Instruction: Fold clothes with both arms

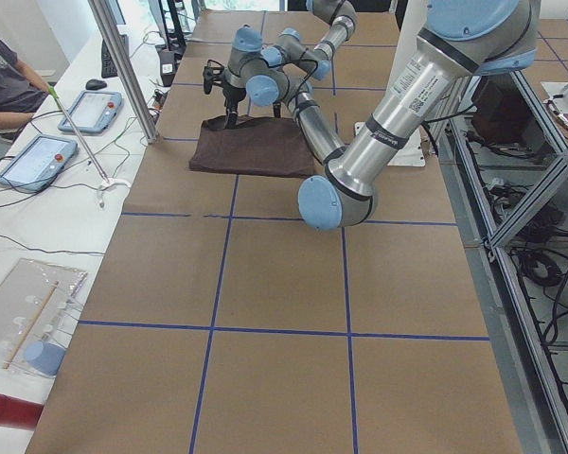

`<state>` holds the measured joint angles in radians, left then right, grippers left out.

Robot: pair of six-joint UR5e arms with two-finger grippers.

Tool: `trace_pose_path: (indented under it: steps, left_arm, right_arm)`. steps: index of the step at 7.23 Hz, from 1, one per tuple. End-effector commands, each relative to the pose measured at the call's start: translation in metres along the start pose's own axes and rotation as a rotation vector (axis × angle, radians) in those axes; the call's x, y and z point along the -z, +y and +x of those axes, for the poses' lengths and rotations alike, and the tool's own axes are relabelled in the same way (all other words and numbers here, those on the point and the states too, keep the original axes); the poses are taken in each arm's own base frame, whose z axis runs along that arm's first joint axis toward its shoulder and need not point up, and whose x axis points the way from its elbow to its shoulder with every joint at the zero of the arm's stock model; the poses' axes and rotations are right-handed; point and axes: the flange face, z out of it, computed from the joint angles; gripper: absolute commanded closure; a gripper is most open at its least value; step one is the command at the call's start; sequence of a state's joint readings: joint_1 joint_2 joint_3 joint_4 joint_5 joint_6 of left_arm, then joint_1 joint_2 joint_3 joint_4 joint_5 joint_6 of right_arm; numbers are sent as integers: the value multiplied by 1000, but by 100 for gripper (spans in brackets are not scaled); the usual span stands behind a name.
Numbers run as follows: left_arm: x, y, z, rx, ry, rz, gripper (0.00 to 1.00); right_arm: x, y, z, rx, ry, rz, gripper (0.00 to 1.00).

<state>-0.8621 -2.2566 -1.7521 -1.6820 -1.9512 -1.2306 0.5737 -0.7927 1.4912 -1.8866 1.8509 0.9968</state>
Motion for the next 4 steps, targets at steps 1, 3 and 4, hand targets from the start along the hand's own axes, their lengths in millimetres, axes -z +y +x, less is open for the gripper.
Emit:
trace_pose_path:
  steps: [1, 3, 4]
  left_arm:
    - [1, 2, 0, 17, 9, -20, 0]
    - [0, 3, -2, 12, 11, -34, 0]
    - [0, 1, -4, 14, 9, -34, 0]
  right_arm:
    - [-5, -31, 5, -4, -53, 49, 0]
    - [-13, -89, -22, -3, -62, 78, 0]
    - [-22, -115, -17, -13, -62, 91, 0]
